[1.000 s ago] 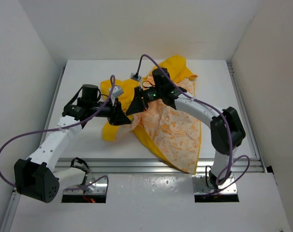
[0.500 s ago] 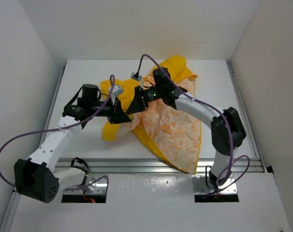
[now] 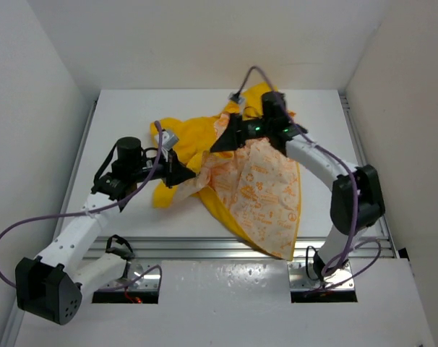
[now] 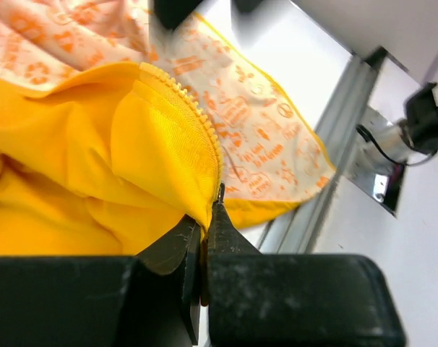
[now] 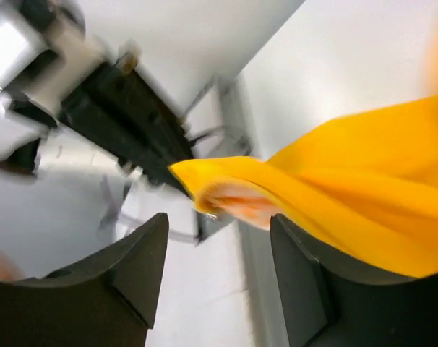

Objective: Zip up the jacket

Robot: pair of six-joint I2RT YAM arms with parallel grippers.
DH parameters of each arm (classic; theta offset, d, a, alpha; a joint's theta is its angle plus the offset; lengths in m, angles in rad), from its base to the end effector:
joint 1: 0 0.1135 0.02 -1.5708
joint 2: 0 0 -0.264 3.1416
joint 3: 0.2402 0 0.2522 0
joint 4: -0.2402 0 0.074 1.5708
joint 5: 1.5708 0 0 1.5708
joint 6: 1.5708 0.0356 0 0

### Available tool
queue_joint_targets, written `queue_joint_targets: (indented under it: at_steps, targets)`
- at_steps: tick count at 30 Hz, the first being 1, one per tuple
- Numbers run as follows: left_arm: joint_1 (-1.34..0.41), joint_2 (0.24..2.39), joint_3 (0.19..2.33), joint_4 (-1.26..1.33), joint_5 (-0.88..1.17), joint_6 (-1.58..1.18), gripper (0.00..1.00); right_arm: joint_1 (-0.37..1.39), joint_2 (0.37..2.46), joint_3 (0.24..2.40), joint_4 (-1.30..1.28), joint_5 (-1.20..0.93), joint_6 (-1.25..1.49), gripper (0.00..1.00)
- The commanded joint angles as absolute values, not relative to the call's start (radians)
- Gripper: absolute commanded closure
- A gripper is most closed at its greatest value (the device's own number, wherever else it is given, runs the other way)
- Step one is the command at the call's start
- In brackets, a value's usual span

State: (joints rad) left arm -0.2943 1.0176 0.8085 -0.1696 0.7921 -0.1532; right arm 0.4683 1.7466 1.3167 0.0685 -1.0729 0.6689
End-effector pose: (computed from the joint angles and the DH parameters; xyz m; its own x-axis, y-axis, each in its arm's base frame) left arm 0.2083 -0.0896 0.3094 -0.4773 0.0327 -0.8781 0.7729 0.4910 -0.4019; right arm 0.3419 0.2080 0.2937 -0.8360 -0.0910 -0.5412 -0.5488 0.1423 0.8238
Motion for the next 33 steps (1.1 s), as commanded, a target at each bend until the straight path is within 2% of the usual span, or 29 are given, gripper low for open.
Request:
queue_joint_targets:
  at_steps: [1,3,4,6,7,9,13,18,27,33]
  targets:
    - [-0.302,0.962,0.773,-0.026,0.669,-0.218,1.0,0.26,1.614,1.345,-0.222,-1.105,0.563,0.43]
    - [-0.302,0.939,0.759,-0.026,0.631,-0.218,1.0,0.151,1.556,1.312,-0.43,-1.062,0.415,0.48]
    - [-0.302,0.939,0.75,-0.026,0.63,-0.218,1.0,0.128,1.48,1.287,-0.636,-1.028,0.208,0.52]
    - [-0.302,0.939,0.75,-0.026,0.63,-0.218,1.0,0.054,1.431,1.193,-0.887,-0.887,0.078,0.56]
    - [-0.287,0.939,0.75,-0.026,0.63,-0.218,1.0,0.035,1.383,1.134,-0.946,-0.788,0.019,0.56]
    - [-0.278,0.939,0.75,-0.017,0.63,-0.218,1.0,-0.038,1.364,1.054,-1.076,-0.72,-0.085,0.61]
    - [-0.278,0.948,0.759,-0.008,0.62,-0.218,1.0,-0.119,1.35,0.919,-1.072,-0.53,-0.083,0.57]
    - [-0.278,0.959,0.769,0.005,0.611,-0.218,1.0,-0.155,1.446,0.861,-0.977,-0.37,0.05,0.51]
    - [-0.268,0.939,0.769,0.005,0.565,-0.218,1.0,-0.144,1.54,0.782,-0.821,-0.266,0.166,0.51]
    - [-0.259,0.93,0.759,0.005,0.565,-0.218,1.0,-0.141,1.592,0.775,-0.704,-0.268,0.19,0.57]
